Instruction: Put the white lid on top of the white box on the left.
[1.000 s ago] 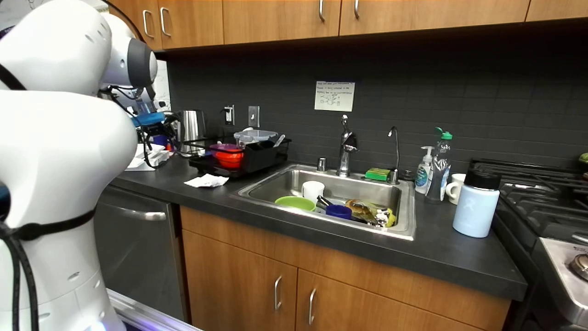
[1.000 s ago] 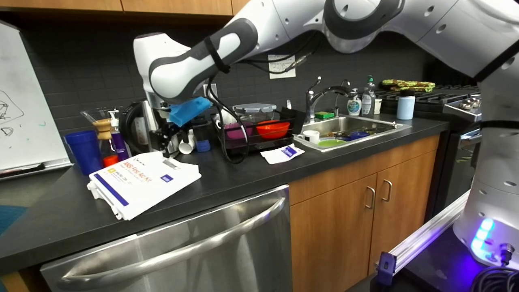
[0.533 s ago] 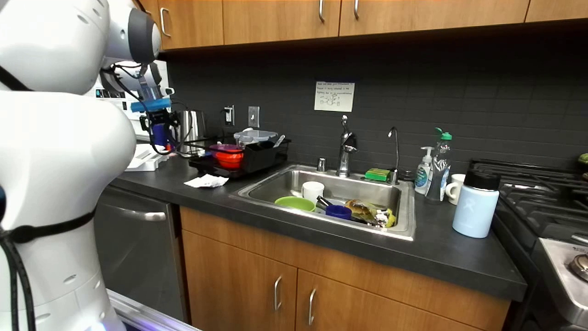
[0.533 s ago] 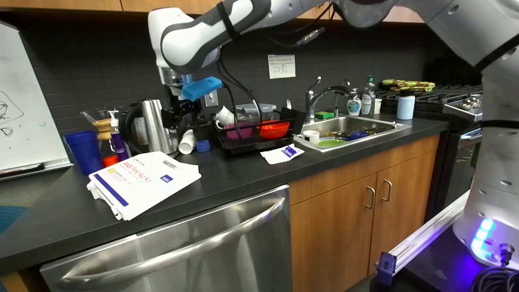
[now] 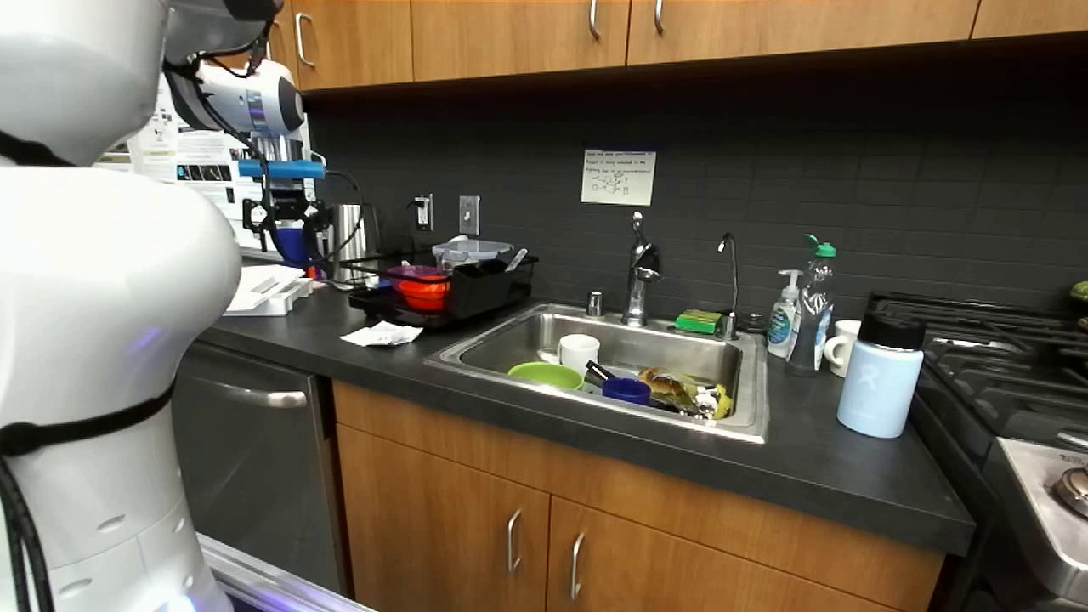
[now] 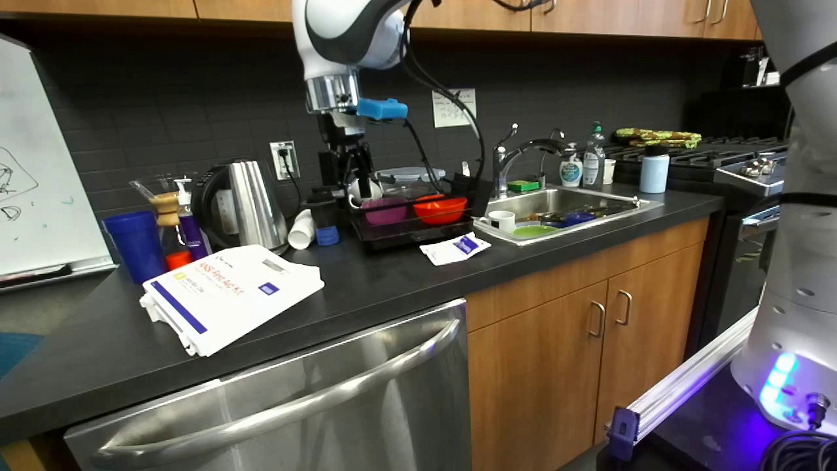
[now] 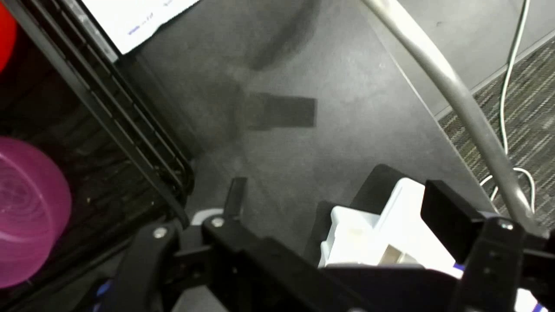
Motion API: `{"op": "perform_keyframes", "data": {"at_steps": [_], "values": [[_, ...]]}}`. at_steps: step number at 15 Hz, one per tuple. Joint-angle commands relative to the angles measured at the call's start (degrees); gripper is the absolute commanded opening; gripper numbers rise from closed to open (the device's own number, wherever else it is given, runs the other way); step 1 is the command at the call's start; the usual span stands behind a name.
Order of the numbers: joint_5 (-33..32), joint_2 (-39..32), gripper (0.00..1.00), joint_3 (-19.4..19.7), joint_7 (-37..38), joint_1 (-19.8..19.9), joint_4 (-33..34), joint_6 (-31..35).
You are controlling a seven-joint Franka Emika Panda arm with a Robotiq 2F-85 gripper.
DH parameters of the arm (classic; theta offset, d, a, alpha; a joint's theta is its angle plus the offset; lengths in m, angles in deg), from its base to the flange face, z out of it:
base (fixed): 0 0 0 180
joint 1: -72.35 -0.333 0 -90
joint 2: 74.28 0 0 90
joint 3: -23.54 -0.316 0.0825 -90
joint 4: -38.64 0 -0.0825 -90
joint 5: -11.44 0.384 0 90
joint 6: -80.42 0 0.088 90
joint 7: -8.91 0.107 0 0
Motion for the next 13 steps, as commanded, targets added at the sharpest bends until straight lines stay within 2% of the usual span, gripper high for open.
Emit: {"op": "perform_keyframes", "data": {"at_steps": [1, 6, 7, 8, 13], "values": [[6.4, 11.17, 1.0, 0.18, -4.99, 4.13, -13.94, 2.23], [15.42, 23.32, 1.0, 2.61, -11.62, 8.59, -29.4, 7.12], [12.03, 16.26, 1.0, 2.08, -8.18, 6.6, -21.23, 4.0], [12.43, 17.57, 1.0, 2.47, -8.8, 6.93, -22.96, 4.38], [12.42, 16.49, 1.0, 2.16, -8.46, 6.25, -22.1, 4.43]]}}
